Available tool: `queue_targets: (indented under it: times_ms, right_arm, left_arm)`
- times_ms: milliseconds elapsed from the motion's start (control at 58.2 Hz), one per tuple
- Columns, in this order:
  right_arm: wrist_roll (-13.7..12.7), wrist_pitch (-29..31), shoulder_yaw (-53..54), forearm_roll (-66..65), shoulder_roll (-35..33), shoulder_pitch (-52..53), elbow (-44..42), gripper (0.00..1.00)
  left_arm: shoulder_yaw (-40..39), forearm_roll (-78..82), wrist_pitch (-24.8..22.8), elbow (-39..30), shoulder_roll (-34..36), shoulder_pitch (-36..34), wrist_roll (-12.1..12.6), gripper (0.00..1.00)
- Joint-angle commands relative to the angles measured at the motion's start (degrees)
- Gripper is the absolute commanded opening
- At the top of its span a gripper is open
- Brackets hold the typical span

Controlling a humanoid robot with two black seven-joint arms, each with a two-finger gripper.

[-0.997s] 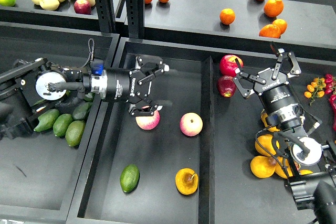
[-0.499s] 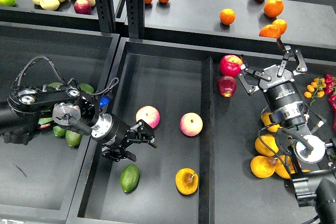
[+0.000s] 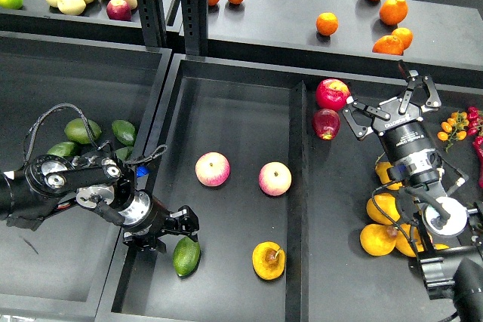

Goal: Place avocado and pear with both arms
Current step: 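Close the left gripper around the green avocado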

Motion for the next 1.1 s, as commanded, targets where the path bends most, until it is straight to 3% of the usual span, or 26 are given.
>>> queue_targets:
  times_ms: [0,860,1083]
  right_arm:
    - [-0.08,0.0,0.0,0.0,0.0,-0.16,0.08,0.99]
    - [0.01,0.0,0.0,0.0,0.0,-0.16,0.43,0.99]
    - [0.01,0.0,0.0,0.0,0.0,-0.16,0.43,0.99]
  left_arm:
    - [-0.25,0.55,-0.01,1.16,-1.24,0.55,0.0,0.77]
    - [-0.77,0.55,-0.01,7.23,-5.37,3.45,0.0,0.77]
    - [-0.51,0.55,-0.01,7.23,-5.81,3.8,0.0,0.65]
